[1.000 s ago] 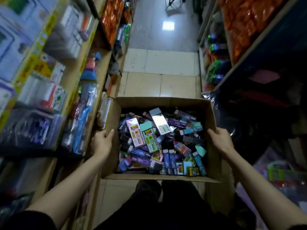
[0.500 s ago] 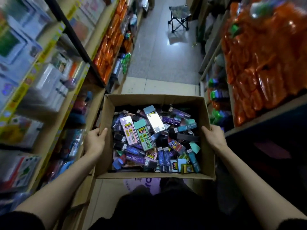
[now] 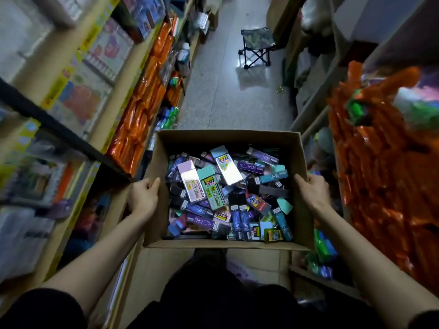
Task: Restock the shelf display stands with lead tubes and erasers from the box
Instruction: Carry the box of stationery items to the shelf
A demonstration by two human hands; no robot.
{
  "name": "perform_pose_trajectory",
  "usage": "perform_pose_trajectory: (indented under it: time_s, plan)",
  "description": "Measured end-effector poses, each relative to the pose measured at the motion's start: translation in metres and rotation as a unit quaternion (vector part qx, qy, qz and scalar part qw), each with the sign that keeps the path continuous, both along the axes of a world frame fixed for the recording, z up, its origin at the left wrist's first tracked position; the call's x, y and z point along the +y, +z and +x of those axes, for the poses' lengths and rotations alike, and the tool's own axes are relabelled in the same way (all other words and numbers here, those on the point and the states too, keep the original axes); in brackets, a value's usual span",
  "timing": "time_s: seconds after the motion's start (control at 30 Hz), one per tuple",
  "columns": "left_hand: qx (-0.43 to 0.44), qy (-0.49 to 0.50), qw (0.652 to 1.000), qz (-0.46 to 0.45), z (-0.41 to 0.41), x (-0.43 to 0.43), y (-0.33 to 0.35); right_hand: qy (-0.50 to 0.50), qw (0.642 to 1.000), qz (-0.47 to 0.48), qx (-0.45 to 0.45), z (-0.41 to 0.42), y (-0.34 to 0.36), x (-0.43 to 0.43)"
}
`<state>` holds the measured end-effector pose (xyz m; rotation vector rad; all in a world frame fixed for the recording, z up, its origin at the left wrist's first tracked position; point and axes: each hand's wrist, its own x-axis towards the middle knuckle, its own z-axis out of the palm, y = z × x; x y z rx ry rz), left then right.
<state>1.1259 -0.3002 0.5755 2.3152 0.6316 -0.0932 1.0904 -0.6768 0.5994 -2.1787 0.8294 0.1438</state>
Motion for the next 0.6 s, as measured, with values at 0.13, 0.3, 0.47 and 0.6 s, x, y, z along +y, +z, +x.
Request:
perform_pose_trajectory:
  time_s: [0.13, 0.3, 0.47, 0.6]
  plan:
    - [-0.001, -0.042, 0.998, -0.036, 0.11, -0.016, 0.012, -0.028, 1.0, -0.002, -0.001, 0.094, 0.011, -0.014]
    - [-0.015, -0.07, 0.996, -0.055, 0.236, -0.035, 0.026, -0.042, 0.999, 0.011, -0.018, 0.209, 0.017, -0.034]
    - [-0.014, -0.064, 0.997, -0.034, 0.364, -0.061, 0.021, -0.031, 0.999, 0.014, -0.024, 0.341, 0.004, -0.06]
    - [-0.016, -0.052, 0.998, -0.008, 0.465, -0.083, 0.024, -0.007, 1.0, 0.014, -0.006, 0.457, 0.004, -0.087]
